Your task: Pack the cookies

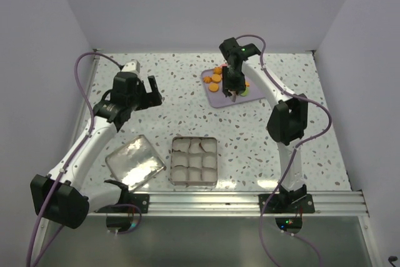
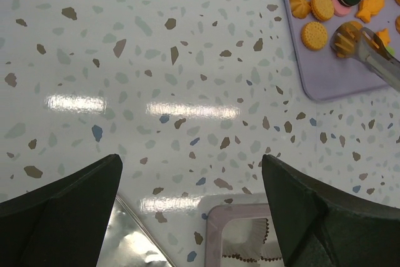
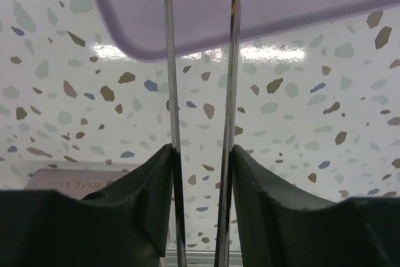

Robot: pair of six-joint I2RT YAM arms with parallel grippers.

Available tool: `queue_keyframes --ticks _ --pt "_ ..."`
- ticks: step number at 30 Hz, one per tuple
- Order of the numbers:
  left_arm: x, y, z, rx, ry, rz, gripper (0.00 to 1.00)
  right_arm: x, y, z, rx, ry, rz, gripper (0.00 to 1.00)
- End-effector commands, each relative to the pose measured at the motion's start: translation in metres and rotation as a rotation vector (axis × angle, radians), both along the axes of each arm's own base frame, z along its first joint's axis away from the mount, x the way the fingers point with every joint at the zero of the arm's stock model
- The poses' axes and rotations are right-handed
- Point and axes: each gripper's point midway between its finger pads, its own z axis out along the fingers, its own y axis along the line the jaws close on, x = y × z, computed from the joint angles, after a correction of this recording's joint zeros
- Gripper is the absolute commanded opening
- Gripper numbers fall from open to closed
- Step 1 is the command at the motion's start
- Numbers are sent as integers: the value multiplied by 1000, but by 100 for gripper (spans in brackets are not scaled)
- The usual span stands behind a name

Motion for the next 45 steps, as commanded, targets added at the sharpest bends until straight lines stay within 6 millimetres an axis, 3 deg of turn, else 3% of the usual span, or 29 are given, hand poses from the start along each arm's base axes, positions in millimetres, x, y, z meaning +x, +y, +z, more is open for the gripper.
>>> queue_keyframes --ticks 1,5,9,16,20,22,24,26,27,28,29,30,31,36,39,45 --pt "2 6 9 7 -36 -3 100 1 -1 10 -18 -16 14 42" --pt "3 7 8 6 -34 -4 100 -1 -3 10 -23 -15 13 32" --pt "3 6 9 -3 -32 -5 100 -2 -5 17 -25 -27 13 32" --pt "5 6 17 -18 -55 10 100 -5 -6 66 20 -111 23 32" --pt "7 7 23 -26 -59 29 100 -23 0 91 75 -134 45 31" --pt "8 6 25 -37 -60 33 100 -39 7 105 114 -152 77 30" --pt "9 4 26 -49 -62 33 100 -59 21 107 148 -139 135 30" --pt "10 3 30 -57 -69 30 100 -78 35 125 208 -176 199 31" --pt "10 3 31 -60 -73 30 100 -95 45 118 212 -147 244 31" --pt "11 3 34 -62 -75 31 100 -108 48 130 246 -171 267 31" --pt "11 3 35 -61 -77 31 100 -119 53 130 265 -162 294 32" --pt "11 4 36 -56 -77 37 100 -136 59 118 263 -120 328 32" --pt "11 5 39 -54 -82 40 100 -147 59 127 294 -139 341 32" --pt "7 14 47 -28 -102 72 100 -211 87 117 393 -51 476 32" --pt "4 18 51 -24 -112 86 100 -232 98 108 403 -22 517 32" --pt "-2 20 56 -27 -118 92 100 -244 117 93 410 12 529 31"
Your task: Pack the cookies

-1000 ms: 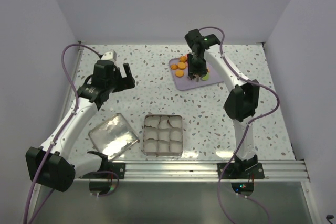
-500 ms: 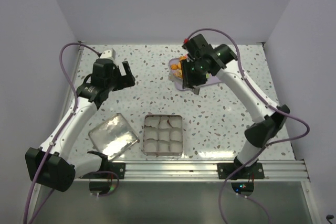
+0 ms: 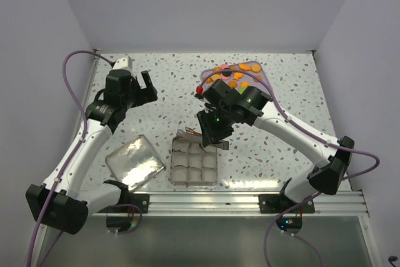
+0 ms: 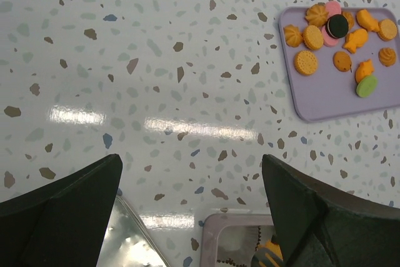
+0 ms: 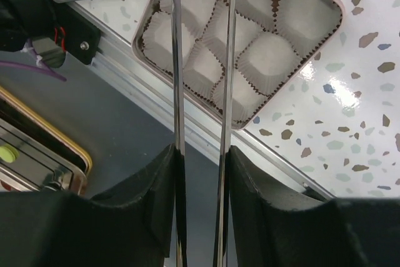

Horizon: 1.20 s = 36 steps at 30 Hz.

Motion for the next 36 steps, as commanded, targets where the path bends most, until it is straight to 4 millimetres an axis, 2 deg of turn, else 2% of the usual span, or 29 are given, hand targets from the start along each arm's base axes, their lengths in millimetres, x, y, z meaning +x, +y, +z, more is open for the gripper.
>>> queue_keyframes --ticks 1,6,14,19,25,28,29,30,33,34,36 --pt "-3 7 27 -11 -57 30 100 0 20 6 71 -6 1 31" --pt "-10 11 27 -2 -54 41 100 -7 24 -6 40 11 16 34" --pt "-16 15 26 10 -52 47 100 0 26 -14 11 -2 1 43" --pt "-14 17 29 24 -58 49 100 8 28 -9 -1 -22 -15 50" --pt "-10 17 30 32 -60 48 100 18 24 5 -20 -78 -42 51" --pt "-9 17 30 36 -61 47 100 29 19 26 -20 -137 -63 50" --pt "-9 17 30 40 -60 46 100 42 14 40 -9 -179 -103 50" --pt "-8 17 31 41 -63 46 100 49 10 45 -4 -184 -114 49" --pt "-7 16 29 44 -58 43 100 78 -7 57 11 -191 -183 49" --pt "-7 16 28 44 -58 41 100 93 -18 52 -16 -180 -224 48" --pt "-5 15 26 43 -52 37 100 109 -25 55 -28 -192 -241 48"
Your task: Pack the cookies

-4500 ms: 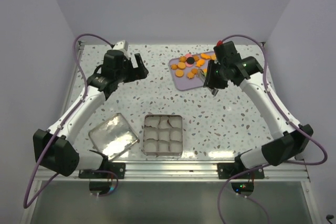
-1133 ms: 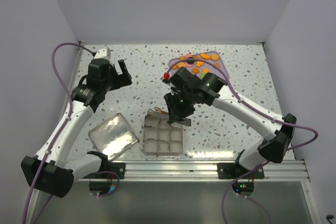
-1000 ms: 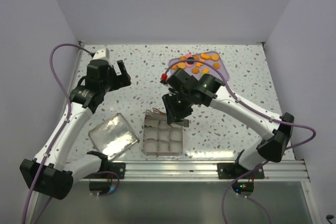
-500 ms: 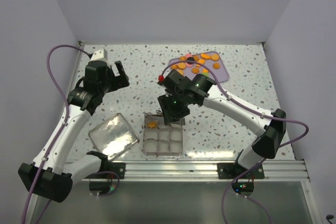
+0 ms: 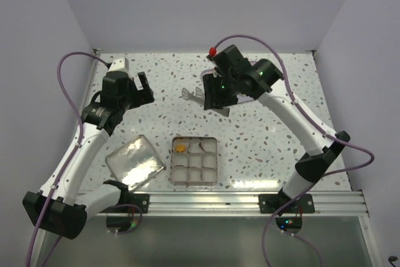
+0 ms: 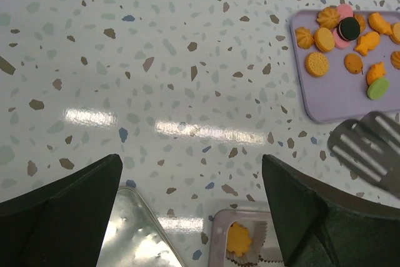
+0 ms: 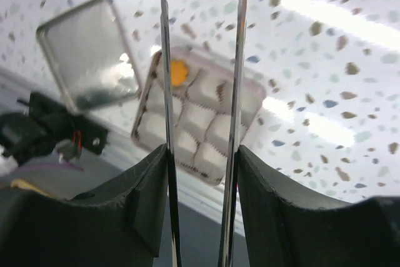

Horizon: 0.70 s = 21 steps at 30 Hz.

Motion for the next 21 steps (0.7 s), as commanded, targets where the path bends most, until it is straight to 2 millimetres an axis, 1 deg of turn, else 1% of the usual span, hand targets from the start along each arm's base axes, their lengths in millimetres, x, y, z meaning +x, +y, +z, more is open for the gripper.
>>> queue_keyframes --ticks 1,2,4,5,7,8,9,10,11,12,13,14,15,21 --pt "8 2 18 8 -48 3 100 33 -30 -7 -91 5 -72 48" --pt "8 2 17 10 -46 -1 100 45 -30 -10 -106 6 -87 48" --pt "9 1 16 8 -44 -5 100 60 -41 -18 -158 13 -121 48" --pt "9 0 15 8 -42 -8 100 72 -39 -27 -182 22 -132 48" --pt "9 -1 14 3 -40 -12 100 85 -46 -35 -223 29 -161 48" --pt "9 -2 13 0 -39 -16 100 96 -45 -46 -246 41 -168 48" --pt "9 -3 12 -2 -36 -18 100 100 -47 -51 -266 46 -176 48" --pt "9 -3 11 -4 -37 -20 100 109 -54 -57 -297 40 -200 48" --pt "9 -4 11 -7 -35 -22 100 116 -54 -54 -298 25 -212 48" --pt "9 -5 9 -9 -31 -25 100 122 -55 -67 -331 46 -219 48" --pt "9 -5 8 -9 -28 -27 100 128 -59 -69 -346 39 -234 48" --pt "8 -5 7 -10 -25 -27 100 133 -60 -66 -348 21 -239 48" --pt "7 -5 7 -11 -23 -28 100 137 -61 -76 -375 36 -241 48" --pt "4 -2 -1 5 -6 -22 100 149 -66 -96 -416 50 -241 49"
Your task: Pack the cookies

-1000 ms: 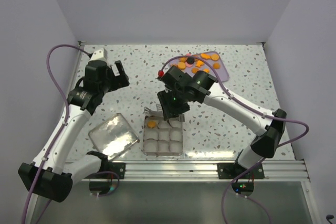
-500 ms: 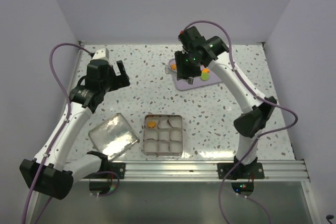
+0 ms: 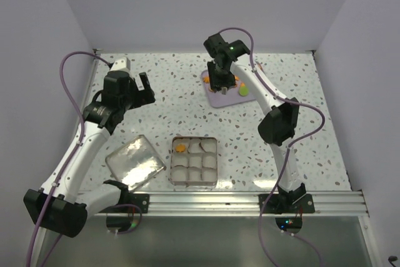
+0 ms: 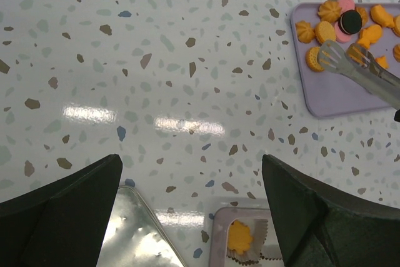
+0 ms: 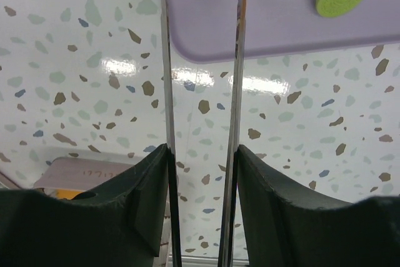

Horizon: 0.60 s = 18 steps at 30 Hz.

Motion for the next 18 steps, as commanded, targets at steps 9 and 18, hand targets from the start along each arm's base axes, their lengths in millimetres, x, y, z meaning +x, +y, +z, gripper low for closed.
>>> queue_keyframes --ticks 9,18 --pt "5 2 0 14 -10 -3 100 1 -17 -11 -53 53 5 49" --pt "11 0 -5 9 -2 6 100 3 -11 -29 -42 87 27 50"
